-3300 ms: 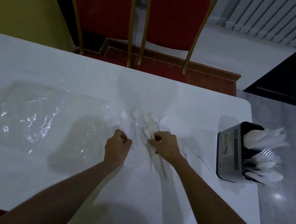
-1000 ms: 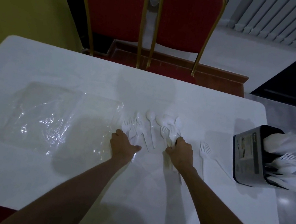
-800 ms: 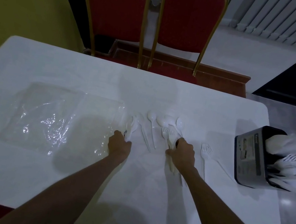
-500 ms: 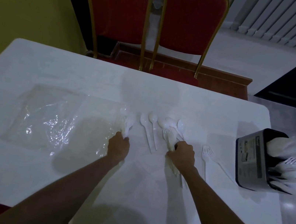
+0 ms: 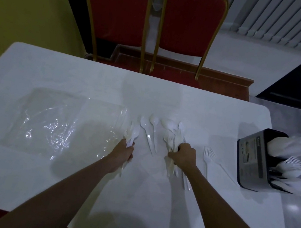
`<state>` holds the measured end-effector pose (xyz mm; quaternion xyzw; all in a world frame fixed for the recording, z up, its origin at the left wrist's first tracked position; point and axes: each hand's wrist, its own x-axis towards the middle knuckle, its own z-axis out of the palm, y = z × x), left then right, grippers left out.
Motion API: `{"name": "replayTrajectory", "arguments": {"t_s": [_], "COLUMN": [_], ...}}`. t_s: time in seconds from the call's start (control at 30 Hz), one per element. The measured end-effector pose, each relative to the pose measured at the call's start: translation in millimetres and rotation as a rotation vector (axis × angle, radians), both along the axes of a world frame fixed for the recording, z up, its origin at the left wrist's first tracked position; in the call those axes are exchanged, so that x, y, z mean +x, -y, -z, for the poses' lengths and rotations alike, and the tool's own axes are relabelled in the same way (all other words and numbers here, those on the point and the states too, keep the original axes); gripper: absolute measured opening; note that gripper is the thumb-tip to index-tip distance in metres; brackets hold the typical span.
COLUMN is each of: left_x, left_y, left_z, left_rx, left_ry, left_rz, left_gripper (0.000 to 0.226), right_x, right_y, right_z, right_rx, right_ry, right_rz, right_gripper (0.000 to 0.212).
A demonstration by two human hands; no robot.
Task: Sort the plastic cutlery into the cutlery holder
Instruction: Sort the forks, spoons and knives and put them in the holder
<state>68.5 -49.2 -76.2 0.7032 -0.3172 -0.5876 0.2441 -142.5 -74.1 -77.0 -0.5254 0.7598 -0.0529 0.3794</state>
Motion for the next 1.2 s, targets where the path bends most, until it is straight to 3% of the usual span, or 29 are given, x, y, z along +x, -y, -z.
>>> {"name": "replayTrajectory", "arguments": {"t_s": [0.17, 0.33, 0.43, 0.57, 0.67, 0.8, 0.97, 1.2], "left_x": [-2.5, -0.4, -5.0, -24.2, -36.0, -86.6, -173.8, -273.9], "left_y": [2.7, 5.7, 10.5, 21.5, 33.5, 53.5, 61.3, 45.3], "left_z": [-10.6, -25.4, -39.4, -66.5, -74.9, -106.9, -148.9, -153.7], "left_rx": [0.014, 0.064, 0.008, -0.062, -0.118, -0.196, -0.316, -0.300], "left_ry": [-0.026, -0.076, -0.091, -0.154, -0.199, -0.257, -0.380, -0.571], "left_rz": [0.072, 0.142, 0.193, 0.096, 0.048, 0.113, 0.189, 0.164], "left_gripper": [0.016, 0.015, 0.019, 0.015, 0.016, 0.014, 0.018, 0.015], "right_x": [-8.3, -17.5, -25.4, -44.6, -58.2, -101.9, -177.7, -260.7], "right_y": [-4.3, -7.7, -11.2, -17.3, -15.2, -20.3, -30.5, -52.4], "right_z": [-16.8, -35.7, -51.7, -78.7, -97.8, -147.0, -200.6, -190.4], "right_rx": [0.030, 0.075, 0.036, -0.032, -0.091, -0.237, -0.413, -0.415], "right_ry": [0.249, 0.407, 0.470, 0.507, 0.491, 0.505, 0.561, 0.551], "right_rz": [0.166, 0.275, 0.267, 0.267, 0.284, 0.344, 0.417, 0.612], "right_gripper": [0.015, 0.022, 0.022, 0.018, 0.035, 0.044, 0.018, 0.015]}}
